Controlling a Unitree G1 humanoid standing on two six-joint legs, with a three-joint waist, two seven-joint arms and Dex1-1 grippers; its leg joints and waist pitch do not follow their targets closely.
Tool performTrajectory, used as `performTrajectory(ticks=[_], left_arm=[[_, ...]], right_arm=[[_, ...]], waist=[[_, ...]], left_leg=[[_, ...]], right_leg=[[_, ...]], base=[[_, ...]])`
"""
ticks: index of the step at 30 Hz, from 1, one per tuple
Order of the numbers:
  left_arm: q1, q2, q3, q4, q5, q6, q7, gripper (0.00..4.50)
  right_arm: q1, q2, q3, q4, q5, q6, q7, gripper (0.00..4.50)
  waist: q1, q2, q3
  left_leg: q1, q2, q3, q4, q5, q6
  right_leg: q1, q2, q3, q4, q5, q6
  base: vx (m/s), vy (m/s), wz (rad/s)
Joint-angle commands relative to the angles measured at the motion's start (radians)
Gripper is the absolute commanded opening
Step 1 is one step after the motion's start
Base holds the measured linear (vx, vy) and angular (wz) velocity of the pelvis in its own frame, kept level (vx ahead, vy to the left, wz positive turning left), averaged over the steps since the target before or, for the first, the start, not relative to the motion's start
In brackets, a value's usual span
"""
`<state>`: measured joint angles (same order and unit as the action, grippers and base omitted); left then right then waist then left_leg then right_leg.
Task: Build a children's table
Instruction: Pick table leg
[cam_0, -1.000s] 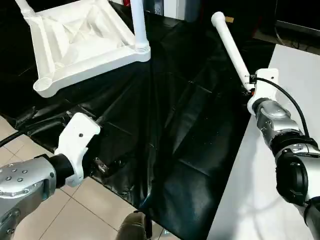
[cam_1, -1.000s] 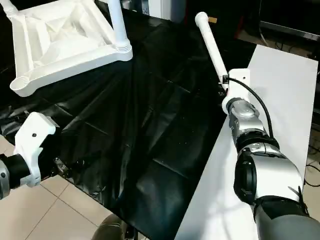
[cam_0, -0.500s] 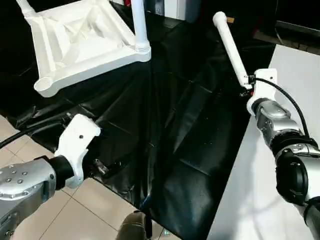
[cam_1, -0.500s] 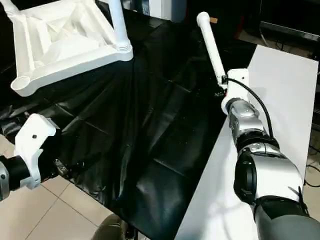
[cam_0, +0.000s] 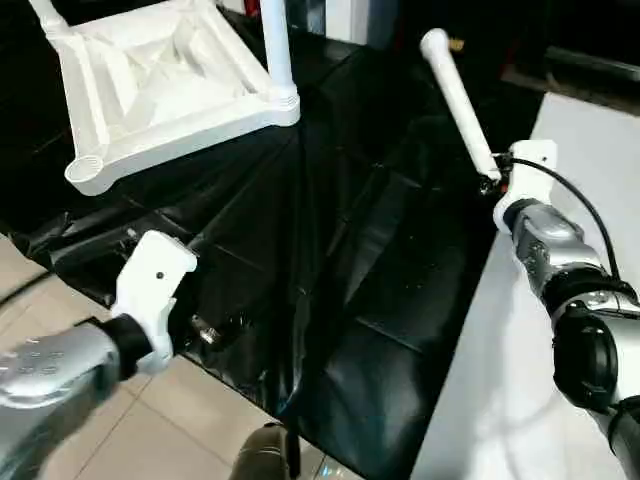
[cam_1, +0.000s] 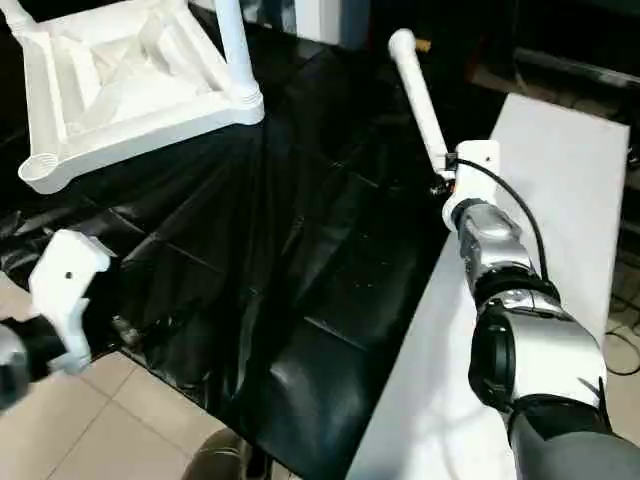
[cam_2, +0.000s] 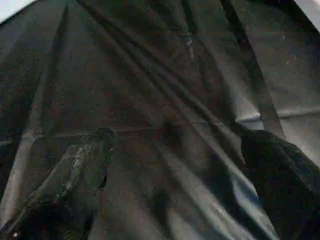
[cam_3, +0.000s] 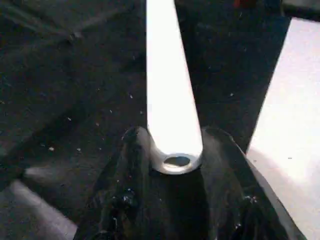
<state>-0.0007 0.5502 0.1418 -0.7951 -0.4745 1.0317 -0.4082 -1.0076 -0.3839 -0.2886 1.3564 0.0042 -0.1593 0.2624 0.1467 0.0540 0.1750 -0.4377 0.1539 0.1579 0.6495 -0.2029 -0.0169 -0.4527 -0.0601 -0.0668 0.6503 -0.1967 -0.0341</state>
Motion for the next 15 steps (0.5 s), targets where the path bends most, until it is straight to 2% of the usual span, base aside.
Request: performTrajectory(ticks=[1, 2, 3, 4, 5, 7, 8, 9, 10, 11, 12, 13, 15], left_arm=[[-0.008, -0.021, -0.018, 0.033, 0.019, -0.041, 0.018, 4.50], [-0.020, -0.035, -0.031, 0.057, 0.031, -0.065, 0.028, 4.50], [-0.031, -0.050, -0.044, 0.081, 0.043, -0.087, 0.037, 4.50], [-0.043, -0.067, -0.058, 0.107, 0.055, -0.116, 0.046, 4.50], [-0.049, -0.075, -0.063, 0.119, 0.059, -0.126, 0.049, 4.50], [-0.079, -0.114, -0.080, 0.174, 0.083, -0.179, 0.065, 4.50], [-0.104, -0.135, -0.095, 0.222, 0.104, -0.218, 0.076, 4.50], [-0.107, -0.136, -0.096, 0.226, 0.106, -0.221, 0.077, 4.50], [-0.126, -0.147, -0.104, 0.262, 0.121, -0.244, 0.086, 4.50], [-0.131, -0.148, -0.106, 0.268, 0.122, -0.247, 0.085, 4.50], [-0.140, -0.151, -0.108, 0.278, 0.125, -0.253, 0.085, 4.50], [-0.144, -0.155, -0.109, 0.285, 0.126, -0.258, 0.087, 4.50], [-0.150, -0.164, -0.111, 0.299, 0.132, -0.271, 0.092, 4.50]], right_arm=[[0.014, -0.015, -0.025, -0.032, 0.030, -0.041, 0.035, 1.16], [0.016, -0.015, -0.034, -0.042, 0.043, -0.054, 0.050, 1.16], [0.017, -0.015, -0.045, -0.052, 0.058, -0.065, 0.064, 1.16], [0.021, -0.013, -0.055, -0.063, 0.073, -0.076, 0.081, 1.16], [0.023, -0.012, -0.058, -0.069, 0.078, -0.082, 0.090, 1.16], [0.037, -0.006, -0.069, -0.094, 0.104, -0.104, 0.121, 1.16], [0.053, 0.004, -0.069, -0.116, 0.116, -0.121, 0.151, 1.16], [0.054, 0.005, -0.069, -0.119, 0.118, -0.123, 0.153, 1.16], [0.068, 0.015, -0.069, -0.140, 0.128, -0.136, 0.175, 1.16], [0.074, 0.017, -0.066, -0.148, 0.128, -0.141, 0.179, 1.16], [0.085, 0.021, -0.067, -0.164, 0.132, -0.146, 0.187, 1.16], [0.093, 0.023, -0.069, -0.175, 0.140, -0.146, 0.196, 1.16], [0.116, 0.027, -0.070, -0.205, 0.153, -0.146, 0.217, 1.16]], waist=[[-0.003, -0.011, -0.135], [-0.005, -0.011, -0.137], [-0.004, -0.006, -0.141], [-0.004, -0.012, -0.139], [-0.005, -0.004, -0.146], [-0.006, 0.004, -0.148], [-0.006, 0.013, -0.151], [-0.008, 0.008, -0.151], [-0.007, 0.008, -0.156], [-0.007, 0.018, -0.157], [-0.009, 0.014, -0.156], [-0.011, 0.015, -0.156], [-0.012, 0.018, -0.149]], left_leg=[[0.032, 0.066, -0.016, -0.051, 0.058, 0.191], [0.031, 0.067, -0.013, -0.050, 0.026, 0.172], [0.033, 0.067, -0.012, -0.049, 0.009, 0.163], [0.032, 0.068, -0.010, -0.051, -0.029, 0.145], [0.034, 0.071, -0.006, -0.050, -0.062, 0.121], [0.036, 0.071, -0.004, -0.052, -0.104, 0.094], [0.036, 0.069, -0.005, -0.053, -0.132, 0.083], [0.037, 0.070, -0.004, -0.055, -0.150, 0.079], [0.037, 0.068, -0.006, -0.056, -0.169, 0.071], [0.036, 0.068, -0.008, -0.057, -0.188, 0.063], [0.035, 0.068, -0.008, -0.058, -0.197, 0.059], [0.038, 0.068, -0.009, -0.060, -0.227, 0.047], [0.049, 0.067, -0.009, -0.063, -0.294, 0.026]], right_leg=[[0.073, -0.086, 0.049, -0.045, -0.030, -0.326], [0.073, -0.084, 0.050, -0.048, -0.052, -0.320], [0.073, -0.085, 0.050, -0.049, -0.064, -0.316], [0.073, -0.085, 0.052, -0.055, -0.099, -0.303], [0.071, -0.084, 0.051, -0.057, -0.131, -0.294], [0.070, -0.082, 0.050, -0.065, -0.161, -0.272], [0.070, -0.081, 0.050, -0.066, -0.182, -0.262], [0.069, -0.081, 0.050, -0.072, -0.202, -0.251], [0.070, -0.083, 0.051, -0.073, -0.233, -0.241], [0.068, -0.084, 0.050, -0.077, -0.268, -0.227], [0.068, -0.083, 0.049, -0.081, -0.286, -0.220], [0.067, -0.083, 0.048, -0.085, -0.331, -0.210], [0.061, -0.084, 0.047, -0.100, -0.431, -0.183]], base=[[0.000, 0.000, 0.00], [0.000, 0.000, 0.00], [0.000, 0.000, 0.00], [-0.053, 0.002, 0.01], [-0.059, 0.004, 0.01], [-0.056, 0.007, 0.00], [-0.053, 0.011, 0.01], [-0.053, 0.011, 0.01], [-0.054, 0.006, 0.01], [-0.051, -0.003, -0.01], [-0.051, -0.003, -0.01], [0.000, 0.000, 0.00], [0.000, 0.000, 0.00]])
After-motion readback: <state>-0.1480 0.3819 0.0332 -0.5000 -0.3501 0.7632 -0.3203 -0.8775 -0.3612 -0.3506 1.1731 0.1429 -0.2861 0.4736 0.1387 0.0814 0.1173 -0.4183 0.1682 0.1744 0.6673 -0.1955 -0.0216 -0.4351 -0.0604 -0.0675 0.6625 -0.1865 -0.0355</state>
